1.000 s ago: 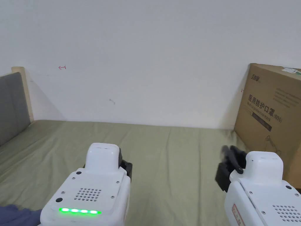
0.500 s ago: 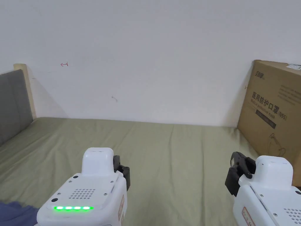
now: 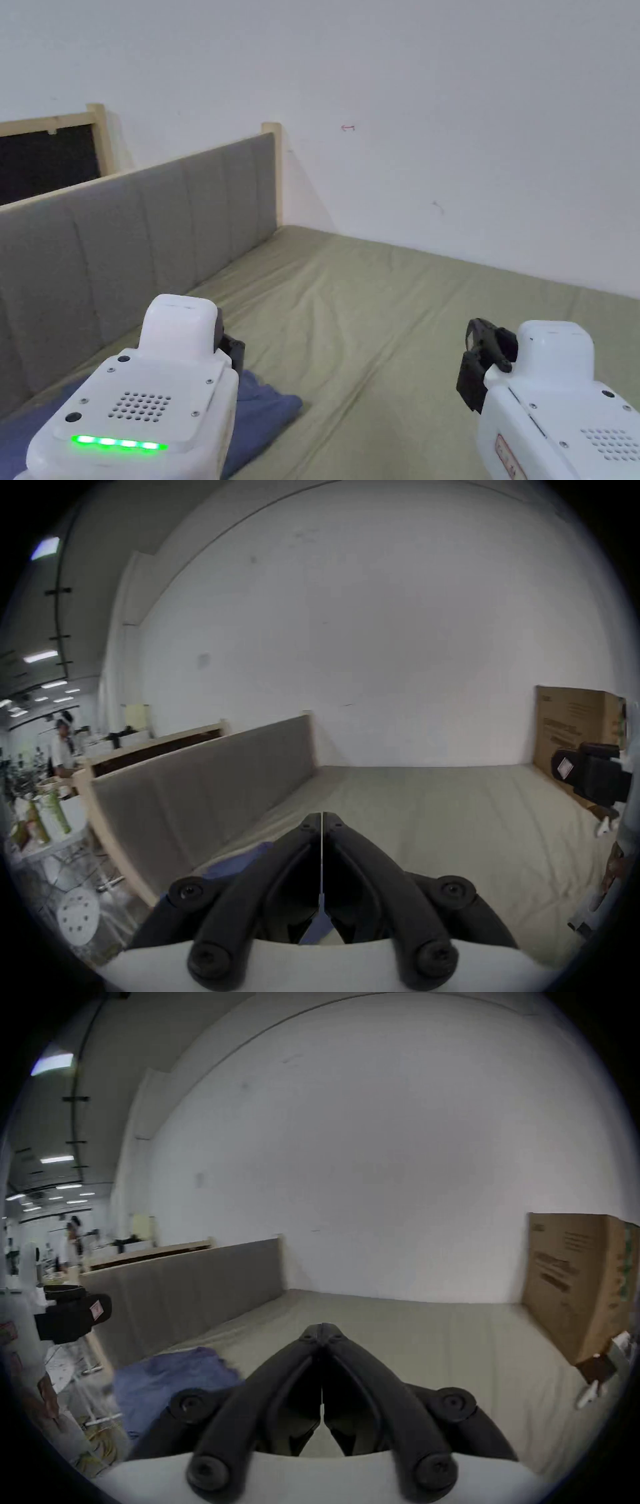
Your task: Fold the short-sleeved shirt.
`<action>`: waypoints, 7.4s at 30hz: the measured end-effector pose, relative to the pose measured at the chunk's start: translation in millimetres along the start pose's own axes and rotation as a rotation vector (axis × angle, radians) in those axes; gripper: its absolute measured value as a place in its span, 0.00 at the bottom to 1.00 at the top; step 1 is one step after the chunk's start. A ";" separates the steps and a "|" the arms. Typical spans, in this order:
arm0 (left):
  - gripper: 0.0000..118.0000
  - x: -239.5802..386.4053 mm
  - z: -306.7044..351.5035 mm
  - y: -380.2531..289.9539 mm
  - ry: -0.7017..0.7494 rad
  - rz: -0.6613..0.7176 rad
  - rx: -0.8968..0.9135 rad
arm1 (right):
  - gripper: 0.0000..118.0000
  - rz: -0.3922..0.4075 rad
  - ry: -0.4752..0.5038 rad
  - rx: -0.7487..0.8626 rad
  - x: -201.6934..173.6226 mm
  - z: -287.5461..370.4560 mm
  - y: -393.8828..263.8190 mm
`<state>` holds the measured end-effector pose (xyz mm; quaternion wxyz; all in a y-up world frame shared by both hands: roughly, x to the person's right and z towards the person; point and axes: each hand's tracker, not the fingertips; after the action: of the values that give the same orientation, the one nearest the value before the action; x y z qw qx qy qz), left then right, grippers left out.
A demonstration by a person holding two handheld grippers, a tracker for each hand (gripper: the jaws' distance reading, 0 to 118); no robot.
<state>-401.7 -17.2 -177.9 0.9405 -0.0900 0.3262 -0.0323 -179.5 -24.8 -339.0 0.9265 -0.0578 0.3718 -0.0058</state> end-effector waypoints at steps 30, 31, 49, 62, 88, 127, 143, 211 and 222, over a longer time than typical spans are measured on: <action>0.89 -59.6 -304.5 -187.0 -0.225 0.305 -0.958 | 0.00 -0.035 0.042 -0.411 21.6 -59.3 -63.4; 0.89 -52.4 -312.6 -199.8 -0.232 0.244 -1.011 | 0.00 -0.044 0.048 -0.417 24.2 -59.3 -65.0; 0.05 -87.2 -238.5 -145.4 -0.180 0.015 -0.683 | 0.00 -0.085 0.041 -0.432 46.2 -46.9 -70.1; 0.05 -35.4 -114.3 115.1 -0.386 -0.080 -0.151 | 0.00 -0.092 -0.072 -0.202 96.2 37.3 -12.2; 0.81 434.3 -68.6 -45.5 -1.227 -0.062 -1.112 | 0.00 -0.257 -0.520 -0.176 243.6 217.1 -45.8; 0.89 264.2 -256.9 -48.7 -0.688 0.053 -0.753 | 0.00 -0.274 -0.492 -0.224 254.1 157.7 -62.4; 0.03 275.7 -248.2 -140.9 -0.766 -0.066 -0.824 | 0.00 -0.425 -0.549 -0.493 361.1 63.1 -131.9; 0.02 238.4 -313.3 242.4 -0.658 0.151 0.007 | 0.01 0.072 -0.581 -0.104 420.8 -78.0 281.5; 0.02 265.9 -281.0 -53.1 -0.830 -0.010 -0.734 | 0.01 -0.242 -0.442 -0.762 438.6 -29.4 -67.3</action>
<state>-367.0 -142.8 -546.1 0.8968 -0.4185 -0.0825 0.1170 119.7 -118.3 -654.4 0.8888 -0.4375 0.1314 0.0357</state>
